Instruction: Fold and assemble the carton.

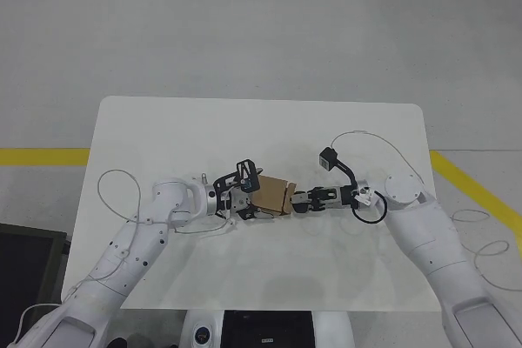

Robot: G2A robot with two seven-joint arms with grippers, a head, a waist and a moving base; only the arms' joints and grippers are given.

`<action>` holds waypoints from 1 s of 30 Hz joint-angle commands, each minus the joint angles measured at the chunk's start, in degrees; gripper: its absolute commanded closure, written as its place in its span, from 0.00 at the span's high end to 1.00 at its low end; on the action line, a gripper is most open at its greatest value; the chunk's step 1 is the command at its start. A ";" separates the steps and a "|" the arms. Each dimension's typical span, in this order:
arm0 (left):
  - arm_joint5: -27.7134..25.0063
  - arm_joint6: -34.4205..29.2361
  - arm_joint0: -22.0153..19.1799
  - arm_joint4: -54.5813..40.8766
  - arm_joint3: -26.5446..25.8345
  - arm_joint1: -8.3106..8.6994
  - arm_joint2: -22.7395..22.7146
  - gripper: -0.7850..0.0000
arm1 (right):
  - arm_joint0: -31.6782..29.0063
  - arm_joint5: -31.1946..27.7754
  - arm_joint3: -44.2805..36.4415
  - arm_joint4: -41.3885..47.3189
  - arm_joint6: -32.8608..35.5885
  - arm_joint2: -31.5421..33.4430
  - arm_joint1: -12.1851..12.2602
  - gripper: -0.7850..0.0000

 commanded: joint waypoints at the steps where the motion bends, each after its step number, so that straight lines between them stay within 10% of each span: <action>1: 0.01 -0.02 0.00 0.06 -0.08 -0.01 0.02 1.00 | 0.04 0.21 -0.27 -0.52 -0.30 -0.07 0.04 0.22; 30: -0.18 -0.28 0.31 0.06 -0.67 0.01 -0.27 1.00 | 1.37 1.76 -3.53 -3.45 -1.79 -1.09 0.17 0.20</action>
